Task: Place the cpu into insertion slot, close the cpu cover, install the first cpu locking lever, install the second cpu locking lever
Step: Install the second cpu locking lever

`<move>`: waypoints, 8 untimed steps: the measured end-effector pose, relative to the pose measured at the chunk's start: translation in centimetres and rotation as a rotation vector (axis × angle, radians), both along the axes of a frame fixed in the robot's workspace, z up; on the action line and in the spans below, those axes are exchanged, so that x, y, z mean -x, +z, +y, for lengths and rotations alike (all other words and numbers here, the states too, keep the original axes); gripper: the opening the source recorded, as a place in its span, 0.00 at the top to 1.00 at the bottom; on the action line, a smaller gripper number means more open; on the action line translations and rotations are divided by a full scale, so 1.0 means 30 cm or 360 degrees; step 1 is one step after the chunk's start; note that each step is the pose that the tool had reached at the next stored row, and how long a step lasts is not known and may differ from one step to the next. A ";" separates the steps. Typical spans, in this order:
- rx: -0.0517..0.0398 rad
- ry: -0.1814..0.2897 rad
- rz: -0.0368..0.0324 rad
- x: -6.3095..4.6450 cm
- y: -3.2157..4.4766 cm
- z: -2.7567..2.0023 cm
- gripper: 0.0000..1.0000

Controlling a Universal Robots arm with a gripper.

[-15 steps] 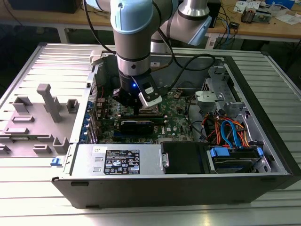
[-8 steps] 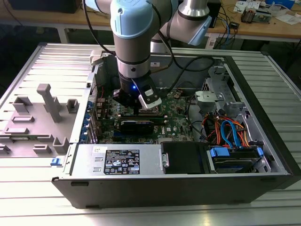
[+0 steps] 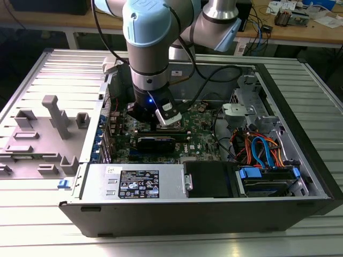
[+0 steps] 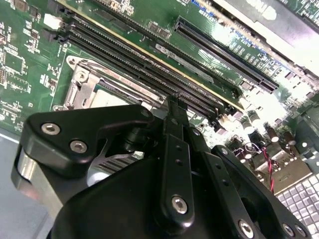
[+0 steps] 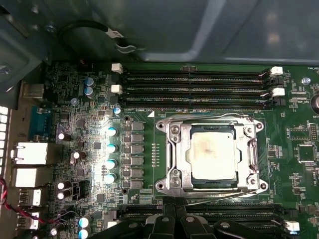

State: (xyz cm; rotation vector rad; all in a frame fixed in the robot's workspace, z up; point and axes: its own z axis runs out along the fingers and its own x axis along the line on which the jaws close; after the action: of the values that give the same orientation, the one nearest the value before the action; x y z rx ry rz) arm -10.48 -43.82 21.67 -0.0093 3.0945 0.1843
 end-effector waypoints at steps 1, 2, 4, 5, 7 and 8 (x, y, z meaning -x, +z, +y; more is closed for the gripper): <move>-0.0001 0.0000 0.0000 0.000 0.000 0.000 0.89; -0.0003 0.0000 0.0000 0.001 -0.001 0.000 0.89; -0.0003 0.0000 0.0000 0.002 -0.001 0.000 0.89; -0.0003 0.0000 0.0000 0.002 -0.001 0.000 0.89; -0.0004 0.0000 0.0000 0.002 -0.002 0.000 0.89; -0.0006 0.0000 0.0000 0.005 -0.003 0.000 0.89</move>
State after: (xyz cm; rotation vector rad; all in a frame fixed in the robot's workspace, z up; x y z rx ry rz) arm -10.62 -43.82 21.59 -0.0088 3.0940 0.1899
